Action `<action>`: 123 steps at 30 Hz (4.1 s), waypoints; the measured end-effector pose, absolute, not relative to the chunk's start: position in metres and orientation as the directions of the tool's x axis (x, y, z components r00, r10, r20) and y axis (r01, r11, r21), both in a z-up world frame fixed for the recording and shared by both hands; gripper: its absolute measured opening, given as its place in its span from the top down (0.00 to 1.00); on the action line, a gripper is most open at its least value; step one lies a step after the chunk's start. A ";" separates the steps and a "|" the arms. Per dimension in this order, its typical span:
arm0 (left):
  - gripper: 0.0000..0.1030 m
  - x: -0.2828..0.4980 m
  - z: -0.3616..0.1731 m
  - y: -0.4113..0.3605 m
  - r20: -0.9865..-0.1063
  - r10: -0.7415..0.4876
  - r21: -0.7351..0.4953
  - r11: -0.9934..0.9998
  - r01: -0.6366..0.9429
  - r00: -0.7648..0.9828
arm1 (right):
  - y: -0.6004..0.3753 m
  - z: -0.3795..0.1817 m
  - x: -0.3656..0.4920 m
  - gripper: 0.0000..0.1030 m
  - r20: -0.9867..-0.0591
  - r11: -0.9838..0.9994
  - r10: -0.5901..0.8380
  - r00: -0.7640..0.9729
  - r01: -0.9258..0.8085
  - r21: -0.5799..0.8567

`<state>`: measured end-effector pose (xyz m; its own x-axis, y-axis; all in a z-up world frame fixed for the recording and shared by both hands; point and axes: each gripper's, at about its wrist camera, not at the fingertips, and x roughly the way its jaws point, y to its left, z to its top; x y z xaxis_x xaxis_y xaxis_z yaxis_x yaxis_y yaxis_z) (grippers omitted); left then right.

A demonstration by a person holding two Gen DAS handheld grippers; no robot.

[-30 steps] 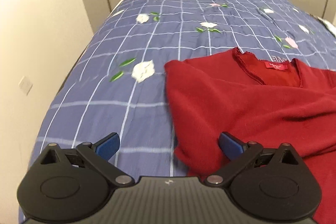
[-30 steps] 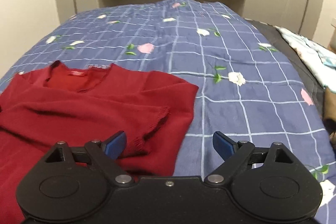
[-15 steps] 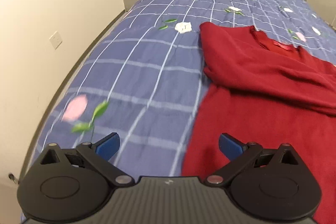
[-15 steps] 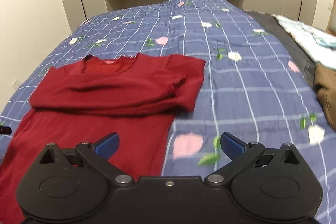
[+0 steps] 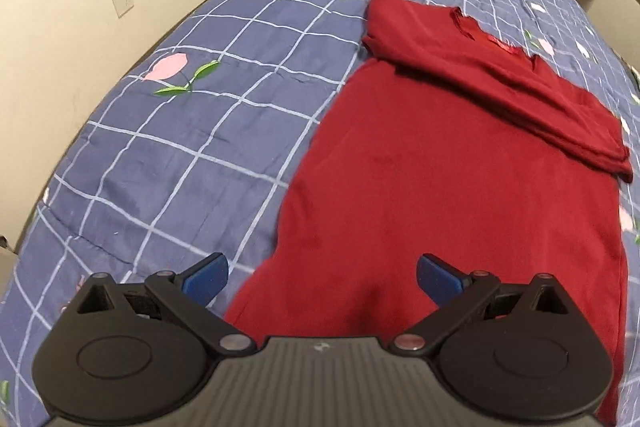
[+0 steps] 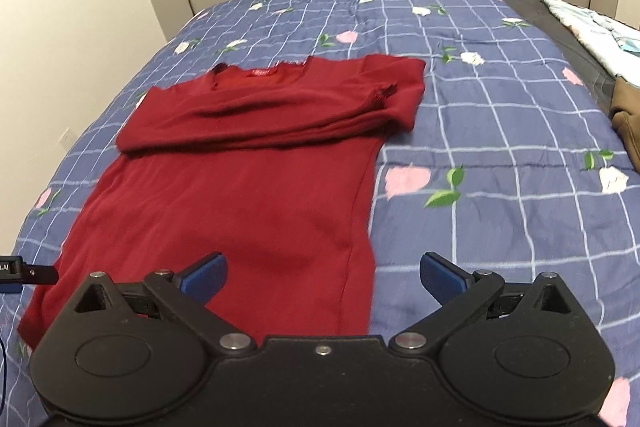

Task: Fold small clothes
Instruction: 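Open the right tool and move both tools to the sweater hem, then grasp the hem corners with both tools, then lift the hem with both tools and fold it toward the collar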

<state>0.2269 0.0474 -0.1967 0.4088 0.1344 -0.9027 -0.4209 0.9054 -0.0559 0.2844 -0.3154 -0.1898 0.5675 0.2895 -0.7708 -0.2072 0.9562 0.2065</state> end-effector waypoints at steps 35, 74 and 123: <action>0.01 0.182 -0.215 0.089 -0.914 0.023 -0.059 0.980 -0.188 0.405 | -0.260 -0.216 0.156 0.45 -0.833 0.999 -0.046 0.551 0.017 -0.044; 0.16 0.174 -0.220 0.095 -0.912 -0.174 -0.232 0.965 -0.118 0.371 | -0.319 -0.213 0.139 0.47 -0.822 0.980 0.185 0.538 -0.038 0.196; 0.59 0.074 -0.282 -0.014 -0.677 -0.022 0.727 0.130 0.674 0.735 | -0.242 -0.250 0.096 0.63 -0.751 0.302 0.272 0.602 -0.794 -0.527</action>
